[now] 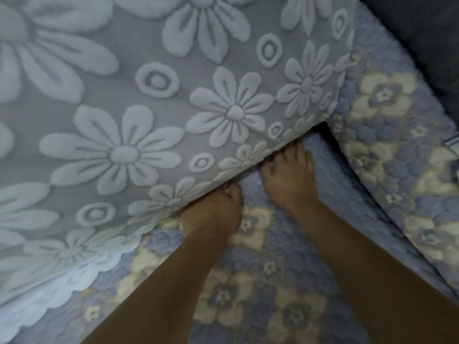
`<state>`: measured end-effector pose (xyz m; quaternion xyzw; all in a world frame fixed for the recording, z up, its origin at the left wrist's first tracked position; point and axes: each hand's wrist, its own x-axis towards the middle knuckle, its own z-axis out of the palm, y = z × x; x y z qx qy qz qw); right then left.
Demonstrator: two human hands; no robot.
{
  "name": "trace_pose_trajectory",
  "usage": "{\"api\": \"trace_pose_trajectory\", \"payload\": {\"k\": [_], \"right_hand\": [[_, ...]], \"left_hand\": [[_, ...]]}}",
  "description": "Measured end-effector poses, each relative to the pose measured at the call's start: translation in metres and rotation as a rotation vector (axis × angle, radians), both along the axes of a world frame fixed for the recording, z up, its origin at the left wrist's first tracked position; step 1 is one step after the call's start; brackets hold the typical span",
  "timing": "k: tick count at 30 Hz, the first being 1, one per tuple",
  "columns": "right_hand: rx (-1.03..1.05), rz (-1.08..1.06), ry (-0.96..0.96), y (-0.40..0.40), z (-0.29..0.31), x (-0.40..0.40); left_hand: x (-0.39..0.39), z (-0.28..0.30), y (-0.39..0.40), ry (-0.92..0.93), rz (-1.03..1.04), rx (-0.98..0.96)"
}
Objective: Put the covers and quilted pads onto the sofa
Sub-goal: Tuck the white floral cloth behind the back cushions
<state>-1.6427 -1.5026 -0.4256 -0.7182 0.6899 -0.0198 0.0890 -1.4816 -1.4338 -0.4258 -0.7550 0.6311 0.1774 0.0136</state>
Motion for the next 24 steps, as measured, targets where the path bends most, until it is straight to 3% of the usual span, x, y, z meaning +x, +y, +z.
{"api": "trace_pose_trajectory", "payload": {"k": [2, 4, 6, 10, 12, 16, 20, 24], "right_hand": [[-0.085, 0.231, -0.021, 0.043, 0.002, 0.017], [-0.131, 0.392, 0.007, 0.058, 0.003, 0.03], [-0.153, 0.408, 0.017, 0.051, 0.004, 0.034], [-0.282, 0.458, -0.003, 0.034, -0.01, 0.041], [-0.287, 0.434, -0.001, 0.025, -0.01, 0.052], [-0.057, 0.234, -0.08, 0.009, -0.013, 0.084], [-0.046, 0.168, -0.113, 0.013, -0.015, 0.089], [-0.057, 0.101, -0.084, 0.021, -0.008, 0.1]], "left_hand": [[-0.002, 0.01, 0.04, 0.105, 0.045, -0.145], [-0.002, 0.02, 0.099, 0.153, -0.049, -0.153], [0.02, 0.021, 0.132, 0.086, -0.039, -0.14], [0.076, 0.014, 0.107, -0.126, 0.106, -0.157], [0.078, 0.007, 0.093, -0.157, 0.127, -0.1], [0.044, 0.014, 0.07, -0.101, 0.317, 0.111], [0.054, 0.027, 0.107, -0.149, 0.291, -0.044], [0.094, 0.023, 0.125, -0.084, 0.391, -0.006]]}}
